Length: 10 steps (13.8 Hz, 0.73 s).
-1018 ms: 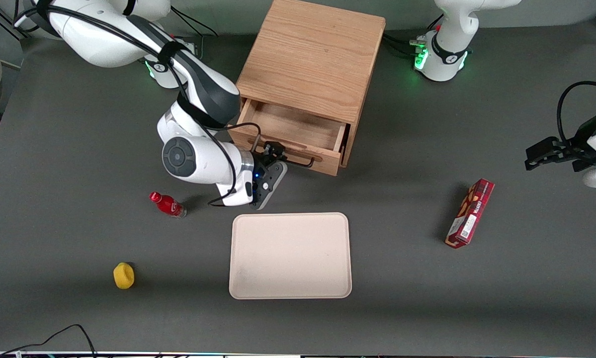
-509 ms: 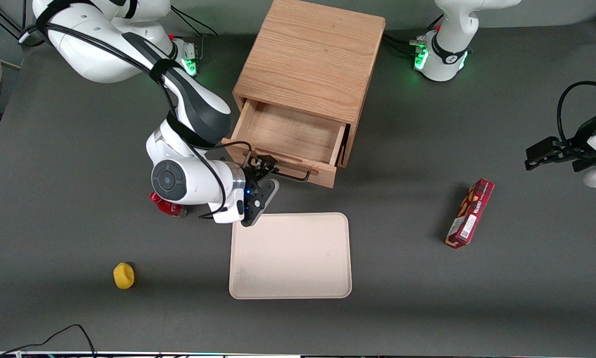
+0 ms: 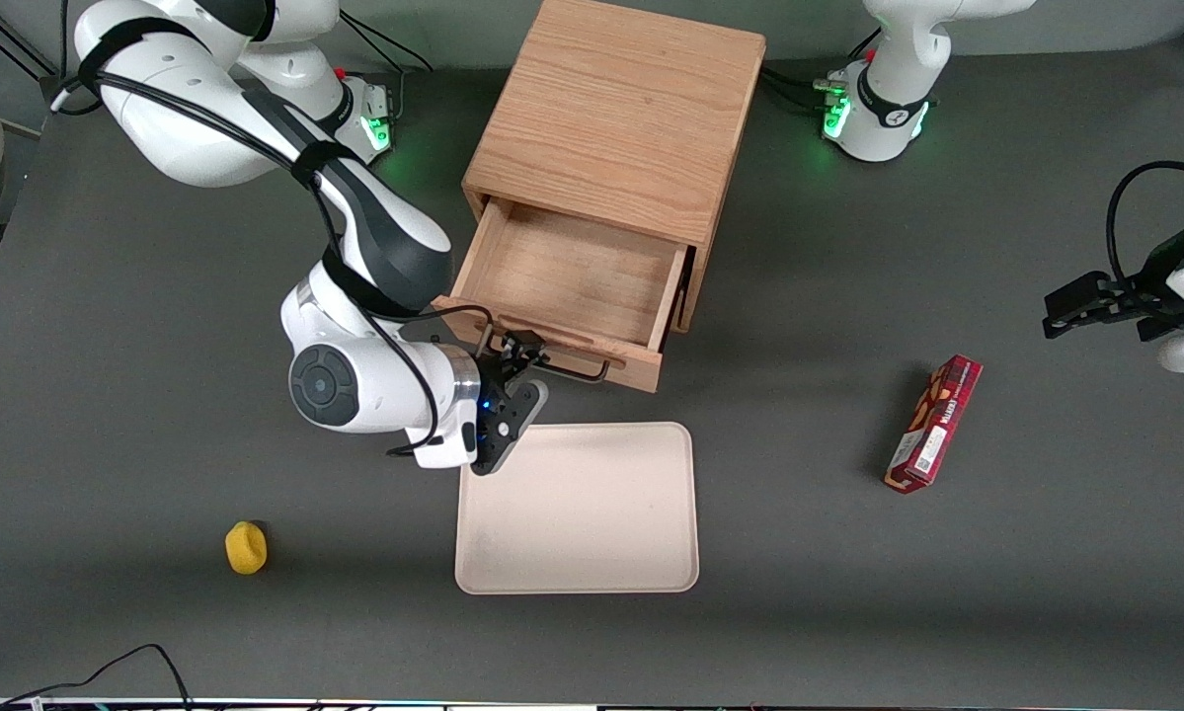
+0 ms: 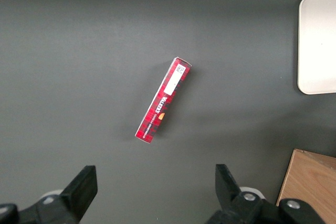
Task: Open upper drawer
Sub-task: 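Pull the handle outward with the right gripper, sliding the drawer open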
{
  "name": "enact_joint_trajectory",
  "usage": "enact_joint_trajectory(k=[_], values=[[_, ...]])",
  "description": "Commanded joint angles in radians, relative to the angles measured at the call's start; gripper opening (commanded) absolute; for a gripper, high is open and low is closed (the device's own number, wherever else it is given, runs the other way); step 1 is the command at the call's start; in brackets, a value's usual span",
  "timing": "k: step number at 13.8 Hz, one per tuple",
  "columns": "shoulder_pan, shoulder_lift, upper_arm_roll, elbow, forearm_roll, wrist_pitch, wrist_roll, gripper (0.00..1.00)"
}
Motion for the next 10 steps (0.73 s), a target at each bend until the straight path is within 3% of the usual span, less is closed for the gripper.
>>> enact_joint_trajectory(k=[1, 10], values=[[0.025, 0.044, -0.022, 0.097, -0.015, -0.029, -0.026, 1.0], [0.045, 0.061, -0.082, 0.161, -0.018, -0.029, -0.149, 1.0]])
